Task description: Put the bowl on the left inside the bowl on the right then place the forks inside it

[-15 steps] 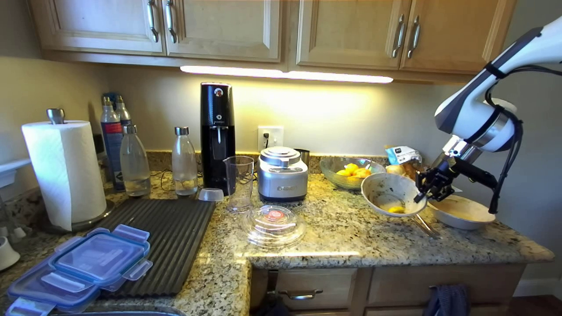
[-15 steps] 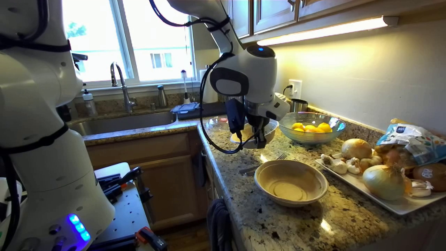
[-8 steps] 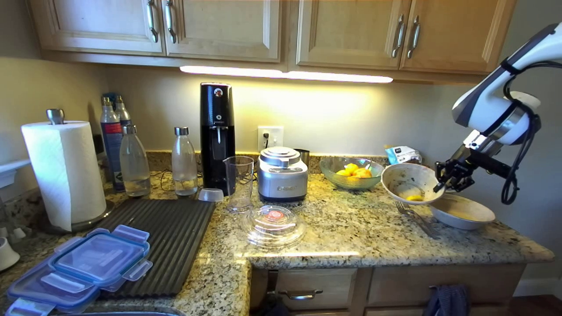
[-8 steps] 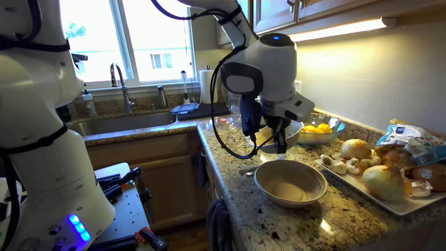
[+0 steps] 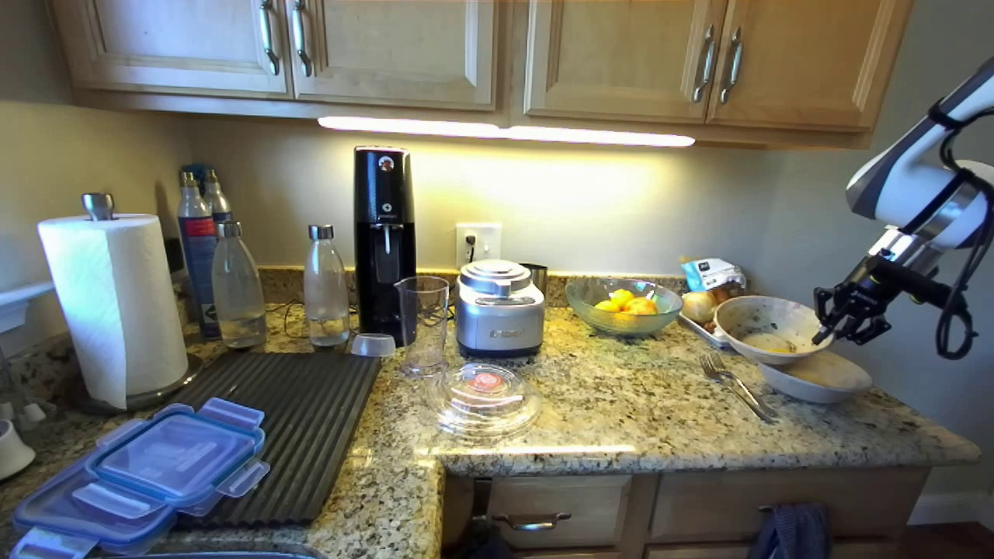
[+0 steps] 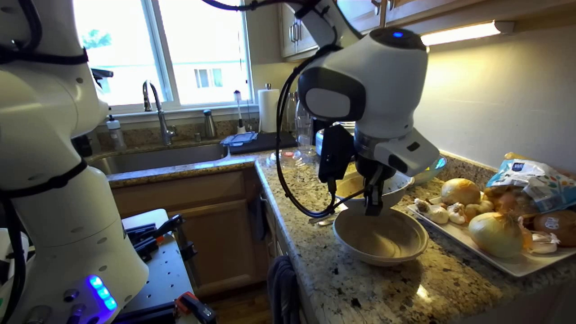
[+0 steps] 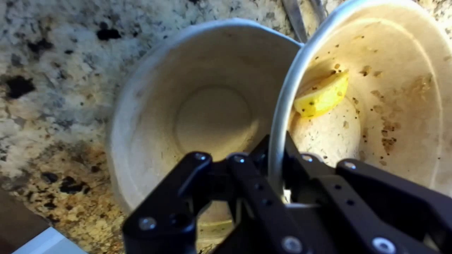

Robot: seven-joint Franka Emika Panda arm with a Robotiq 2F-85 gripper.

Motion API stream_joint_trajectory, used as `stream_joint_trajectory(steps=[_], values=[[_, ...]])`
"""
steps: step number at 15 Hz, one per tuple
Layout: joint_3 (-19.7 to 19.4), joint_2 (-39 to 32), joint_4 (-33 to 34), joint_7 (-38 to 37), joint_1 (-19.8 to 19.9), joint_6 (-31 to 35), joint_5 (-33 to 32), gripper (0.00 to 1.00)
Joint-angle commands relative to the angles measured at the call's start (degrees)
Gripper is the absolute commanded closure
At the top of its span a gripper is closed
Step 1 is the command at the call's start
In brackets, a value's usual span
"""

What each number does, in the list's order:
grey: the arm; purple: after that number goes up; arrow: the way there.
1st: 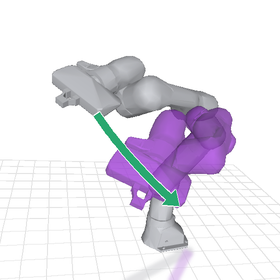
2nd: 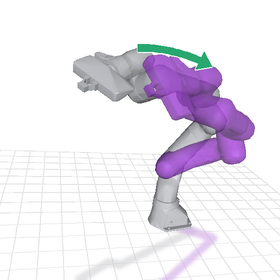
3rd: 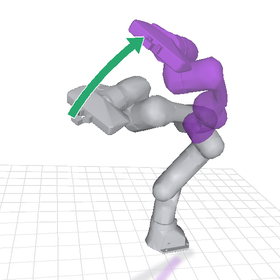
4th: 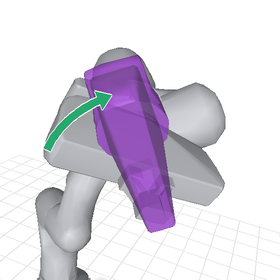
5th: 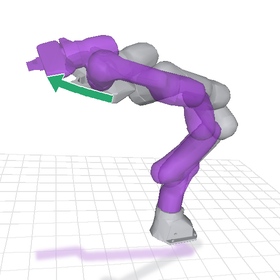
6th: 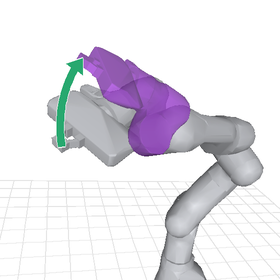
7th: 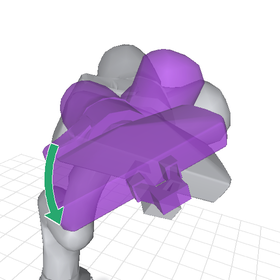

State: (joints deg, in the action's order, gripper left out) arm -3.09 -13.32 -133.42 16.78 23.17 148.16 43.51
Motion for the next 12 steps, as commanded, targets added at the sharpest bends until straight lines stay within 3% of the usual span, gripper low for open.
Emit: stream_joint_trajectory(steps=[1, 5, 12], values=[[-5.0, 5.2, -1.0, -2.0, -0.5, -8.3, -0.9, 0.96], [-8.7, 6.6, -1.4, -2.1, -1.0, -11.7, -0.7, 0.96], [-10.3, 3.3, -2.0, -2.2, -1.3, -10.0, 0.2, 0.96]])
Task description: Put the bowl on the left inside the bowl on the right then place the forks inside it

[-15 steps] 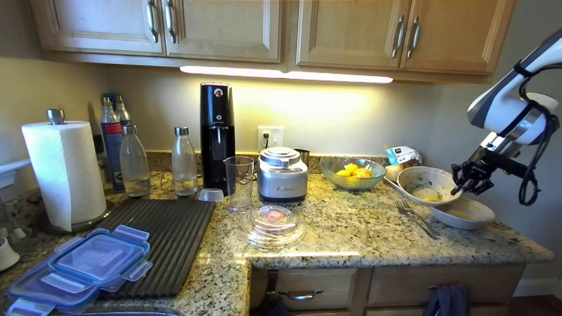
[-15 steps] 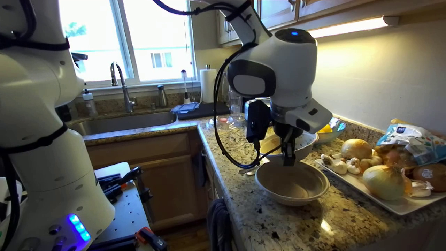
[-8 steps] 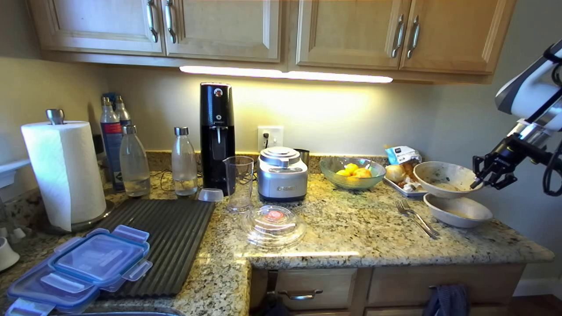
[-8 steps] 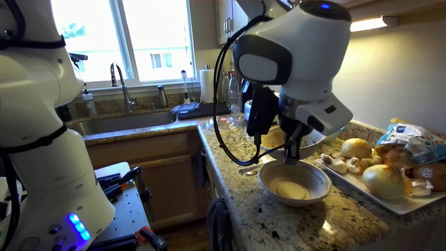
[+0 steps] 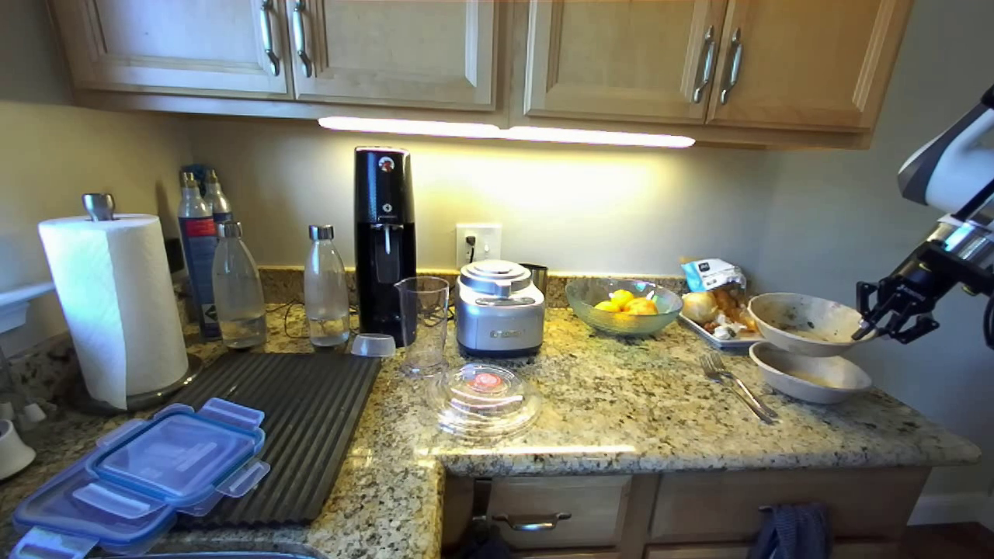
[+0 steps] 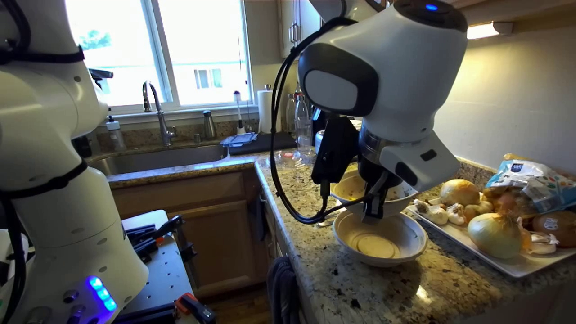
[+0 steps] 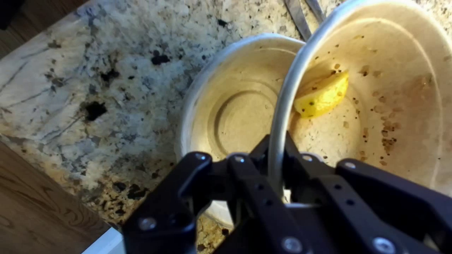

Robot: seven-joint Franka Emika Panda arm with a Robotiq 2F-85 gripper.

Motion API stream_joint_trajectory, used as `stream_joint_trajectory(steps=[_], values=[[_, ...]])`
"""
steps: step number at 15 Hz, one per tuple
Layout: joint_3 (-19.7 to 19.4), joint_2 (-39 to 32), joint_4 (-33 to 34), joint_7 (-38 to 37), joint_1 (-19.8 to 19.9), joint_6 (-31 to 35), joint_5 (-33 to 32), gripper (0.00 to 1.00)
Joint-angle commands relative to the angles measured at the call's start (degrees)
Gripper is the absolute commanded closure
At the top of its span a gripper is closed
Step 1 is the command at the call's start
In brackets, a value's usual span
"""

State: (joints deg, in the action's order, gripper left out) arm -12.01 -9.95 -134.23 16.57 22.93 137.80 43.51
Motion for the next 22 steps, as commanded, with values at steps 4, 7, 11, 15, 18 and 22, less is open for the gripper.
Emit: stream_joint_trajectory(steps=[4, 7, 11, 15, 18, 22], values=[[-1.6, -1.7, -1.1, -1.7, -0.8, 0.8, 1.1, 0.96], [-1.5, -3.3, -0.8, -1.3, -0.5, 2.3, 3.4, 0.96], [-1.4, -4.8, -0.7, -0.8, -0.7, 5.0, 5.8, 0.97], [-1.0, -6.7, -0.2, -1.2, -0.7, 6.1, 5.9, 0.97], [-0.4, -7.6, 0.1, -1.1, -0.6, 5.6, 6.2, 0.98], [-0.3, -6.2, -1.0, -1.2, -1.3, 7.4, 6.3, 0.68]])
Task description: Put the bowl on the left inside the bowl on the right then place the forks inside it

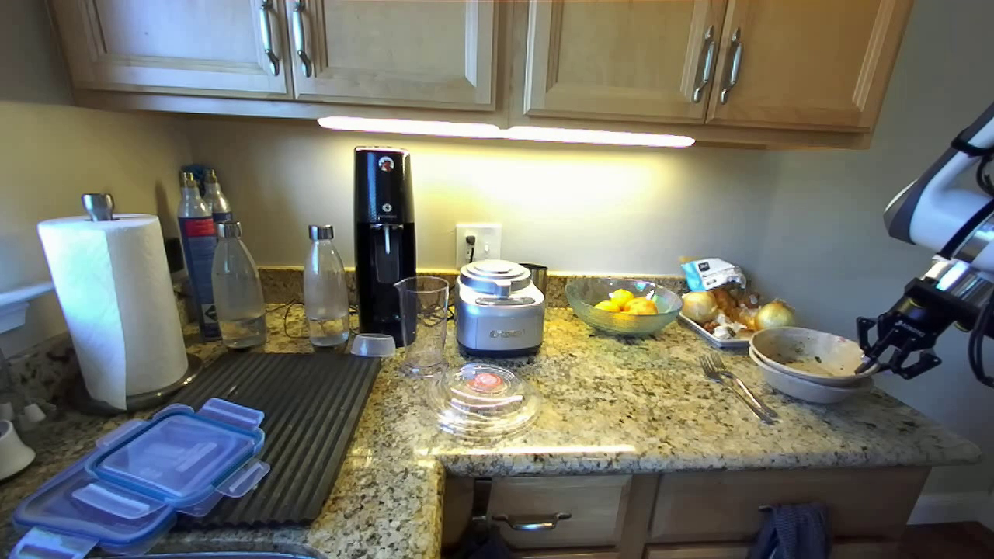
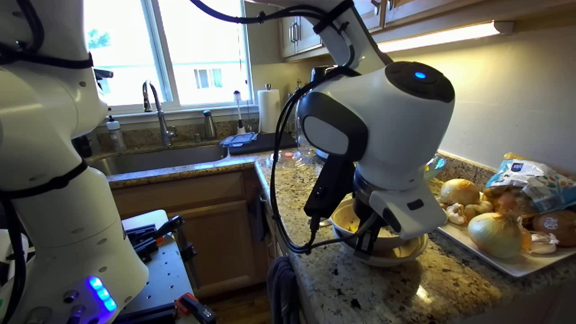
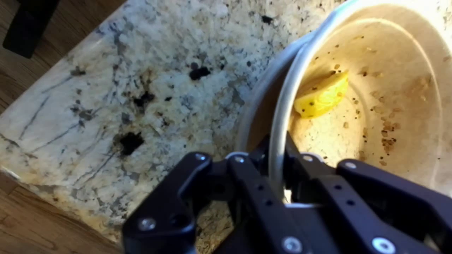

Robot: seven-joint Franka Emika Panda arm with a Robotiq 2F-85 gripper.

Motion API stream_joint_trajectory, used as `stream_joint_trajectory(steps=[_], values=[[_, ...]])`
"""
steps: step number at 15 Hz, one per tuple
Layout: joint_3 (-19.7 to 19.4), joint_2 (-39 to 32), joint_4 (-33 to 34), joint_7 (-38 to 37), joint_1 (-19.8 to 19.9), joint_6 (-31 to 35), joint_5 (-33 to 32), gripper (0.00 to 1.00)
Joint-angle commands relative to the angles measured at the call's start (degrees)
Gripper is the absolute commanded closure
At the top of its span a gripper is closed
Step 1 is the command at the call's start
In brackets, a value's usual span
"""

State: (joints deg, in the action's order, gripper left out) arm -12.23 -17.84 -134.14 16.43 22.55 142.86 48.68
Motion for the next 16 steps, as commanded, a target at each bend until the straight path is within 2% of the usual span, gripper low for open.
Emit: stream_joint_trajectory(steps=[1, 10, 12, 16], values=[[-0.2, 2.2, -1.4, -1.2, -1.1, 3.3, 1.0, 0.64], [-0.4, 7.9, -3.9, -1.5, -3.2, 12.4, -3.5, 0.05], [-0.1, 9.5, -4.7, -1.2, -4.4, 14.3, -6.0, 0.00], [0.4, 12.9, -6.8, -1.2, -8.2, 18.0, -12.8, 0.00]])
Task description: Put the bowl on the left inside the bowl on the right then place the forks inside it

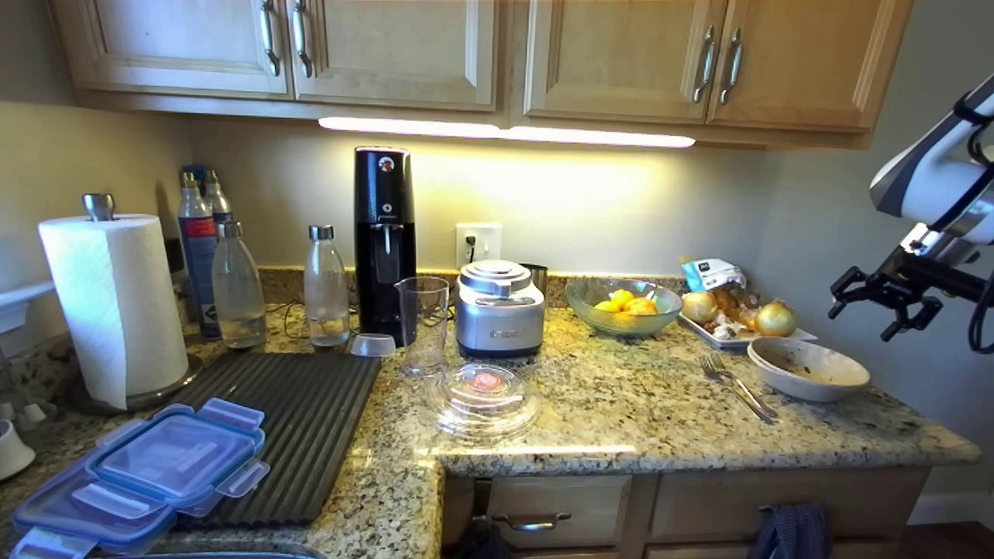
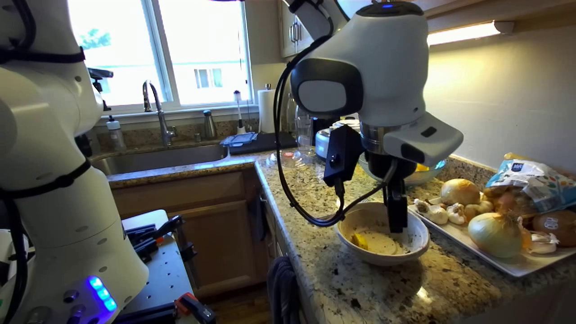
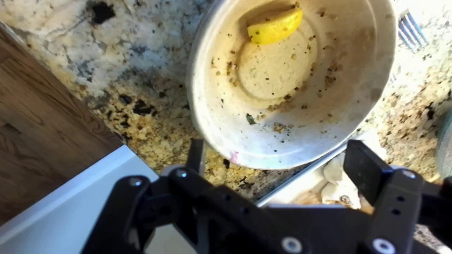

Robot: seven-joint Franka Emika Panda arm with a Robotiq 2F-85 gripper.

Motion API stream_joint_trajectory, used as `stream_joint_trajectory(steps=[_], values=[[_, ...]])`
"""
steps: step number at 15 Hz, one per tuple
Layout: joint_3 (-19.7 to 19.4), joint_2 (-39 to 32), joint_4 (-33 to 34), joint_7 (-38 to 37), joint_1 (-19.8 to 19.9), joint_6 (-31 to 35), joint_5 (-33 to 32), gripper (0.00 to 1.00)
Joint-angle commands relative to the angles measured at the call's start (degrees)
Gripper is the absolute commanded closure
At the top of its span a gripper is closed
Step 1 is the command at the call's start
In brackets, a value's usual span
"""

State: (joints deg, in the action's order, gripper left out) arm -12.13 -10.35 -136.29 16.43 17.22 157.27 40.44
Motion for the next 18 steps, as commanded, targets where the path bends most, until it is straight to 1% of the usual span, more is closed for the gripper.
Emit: stream_joint_trajectory(steps=[1, 4, 9, 11, 12, 14, 18], values=[[0.6, 6.1, -5.1, -1.2, -3.8, 4.1, -6.0, 0.00], [2.2, 7.6, -5.7, -0.9, -6.7, 4.7, -9.6, 0.00], [6.5, 8.0, -5.1, 1.1, -10.0, 3.4, -9.4, 0.00], [8.2, 7.2, -4.8, 1.7, -10.9, 3.7, -8.9, 0.00], [8.8, 6.2, -4.8, 0.6, -11.5, 5.4, -9.7, 0.00], [9.9, 4.7, -4.3, 0.7, -12.2, 5.4, -9.9, 0.00], [11.0, 1.3, -3.5, -1.0, -13.9, 4.9, -12.5, 0.00]])
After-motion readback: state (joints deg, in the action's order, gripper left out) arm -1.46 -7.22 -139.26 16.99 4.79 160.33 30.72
